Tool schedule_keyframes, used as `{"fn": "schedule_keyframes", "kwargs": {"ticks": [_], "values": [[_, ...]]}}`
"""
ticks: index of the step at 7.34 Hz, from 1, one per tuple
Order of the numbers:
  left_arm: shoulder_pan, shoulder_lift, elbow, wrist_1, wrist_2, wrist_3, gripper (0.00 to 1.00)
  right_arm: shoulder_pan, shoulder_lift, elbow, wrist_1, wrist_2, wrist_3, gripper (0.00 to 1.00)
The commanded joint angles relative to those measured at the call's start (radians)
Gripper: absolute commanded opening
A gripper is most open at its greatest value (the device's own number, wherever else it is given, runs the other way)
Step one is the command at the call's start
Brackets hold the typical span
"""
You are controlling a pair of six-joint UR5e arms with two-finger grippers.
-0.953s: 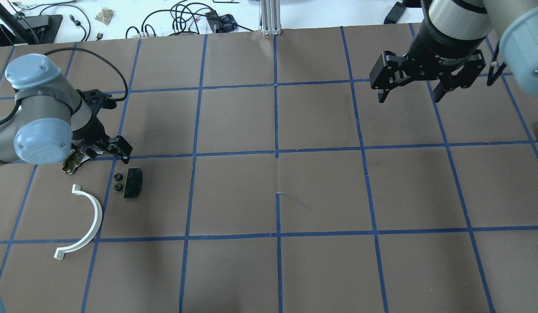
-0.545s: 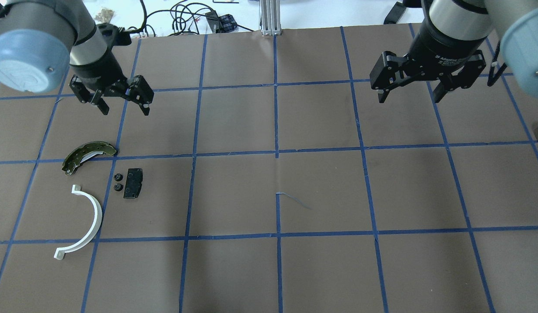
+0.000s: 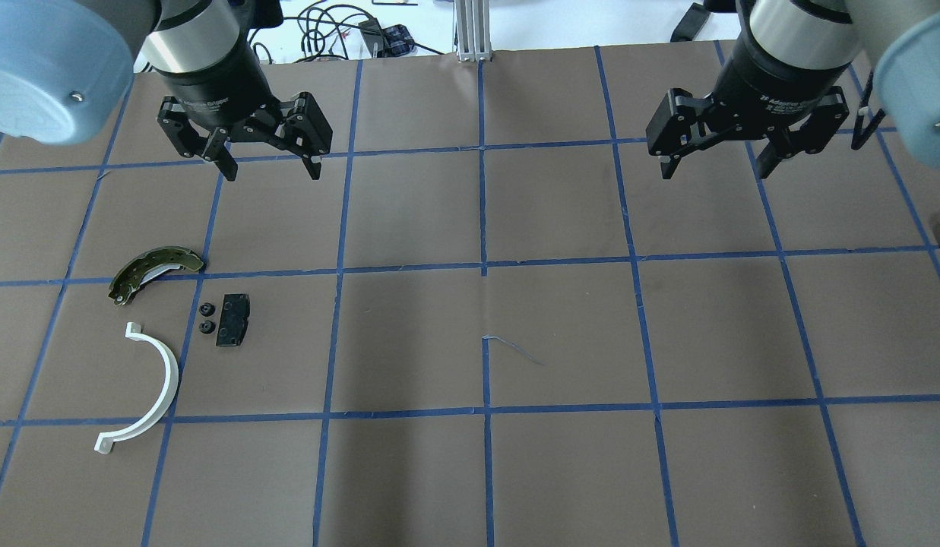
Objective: Place bearing gear from tray to pile
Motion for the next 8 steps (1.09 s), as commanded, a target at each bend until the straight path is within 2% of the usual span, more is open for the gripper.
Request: {"fn": "schedule_keyframes", "kwargs": {"ticks": [1, 3, 8], "values": [[-0.008, 0.014, -0.002, -0.031, -0.006, -0.008, 1.00, 0.000, 0.000, 0.000, 0.001, 0.001, 0.000, 1.00], [-0.005, 0.009, 0.031, -0.105, -0.012, -0.013, 1.00, 0.000, 0.000, 0.000, 0.000, 0.001, -0.002, 1.00], [-0.005, -0.018, 0.091, -0.106, -0.018, -0.010, 1.00, 0.000, 0.000, 0.000, 0.000, 0.004, -0.006, 1.00]]}}
